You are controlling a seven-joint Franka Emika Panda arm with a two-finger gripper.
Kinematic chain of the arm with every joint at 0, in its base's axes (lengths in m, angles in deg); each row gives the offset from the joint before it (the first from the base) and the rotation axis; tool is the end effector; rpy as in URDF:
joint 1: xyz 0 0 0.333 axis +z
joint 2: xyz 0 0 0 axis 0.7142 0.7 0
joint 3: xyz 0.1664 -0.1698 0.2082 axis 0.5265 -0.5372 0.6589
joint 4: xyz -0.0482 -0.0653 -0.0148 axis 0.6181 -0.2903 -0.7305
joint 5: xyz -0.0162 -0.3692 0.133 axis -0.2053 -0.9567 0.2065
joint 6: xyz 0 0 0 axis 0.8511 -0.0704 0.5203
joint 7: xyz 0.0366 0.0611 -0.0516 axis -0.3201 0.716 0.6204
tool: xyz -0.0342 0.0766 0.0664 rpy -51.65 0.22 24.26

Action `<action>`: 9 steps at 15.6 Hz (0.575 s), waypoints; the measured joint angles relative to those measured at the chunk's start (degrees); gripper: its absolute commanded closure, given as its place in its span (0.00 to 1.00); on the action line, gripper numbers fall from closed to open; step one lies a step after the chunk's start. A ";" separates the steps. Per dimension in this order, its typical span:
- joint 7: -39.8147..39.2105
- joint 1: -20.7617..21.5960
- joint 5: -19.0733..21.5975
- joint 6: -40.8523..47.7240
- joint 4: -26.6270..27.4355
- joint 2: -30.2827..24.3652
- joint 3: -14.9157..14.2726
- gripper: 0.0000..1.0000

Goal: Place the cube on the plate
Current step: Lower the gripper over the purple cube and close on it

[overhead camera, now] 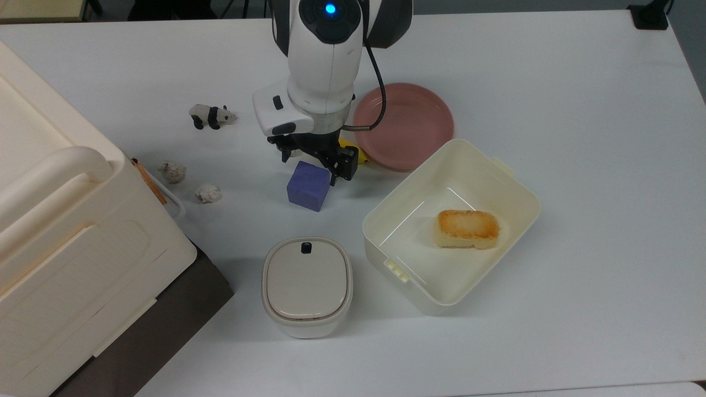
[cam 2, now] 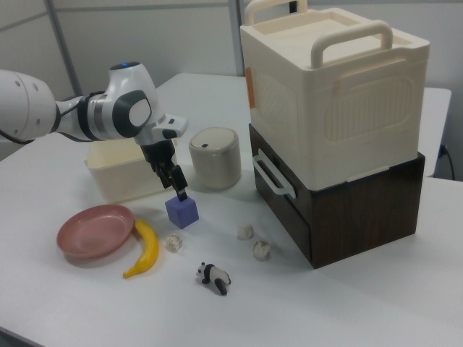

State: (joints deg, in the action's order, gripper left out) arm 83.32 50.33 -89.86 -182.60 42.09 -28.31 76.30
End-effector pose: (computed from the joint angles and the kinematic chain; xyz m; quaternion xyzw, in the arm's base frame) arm 0.6529 0.0479 0.3783 0.9728 -0.2199 0.0426 0.0594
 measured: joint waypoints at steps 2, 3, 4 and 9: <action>0.77 0.00 -0.38 0.00 0.03 0.93 0.00 0.00; 1.54 0.00 -1.38 0.00 0.05 1.54 0.00 0.00; 2.40 0.00 -2.53 0.00 0.06 2.23 0.00 0.00; 4.59 0.08 -5.76 -0.18 0.05 4.71 0.03 0.06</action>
State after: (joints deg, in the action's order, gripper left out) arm 87.91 50.41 -95.62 -182.79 42.15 -23.60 76.33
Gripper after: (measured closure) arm 0.000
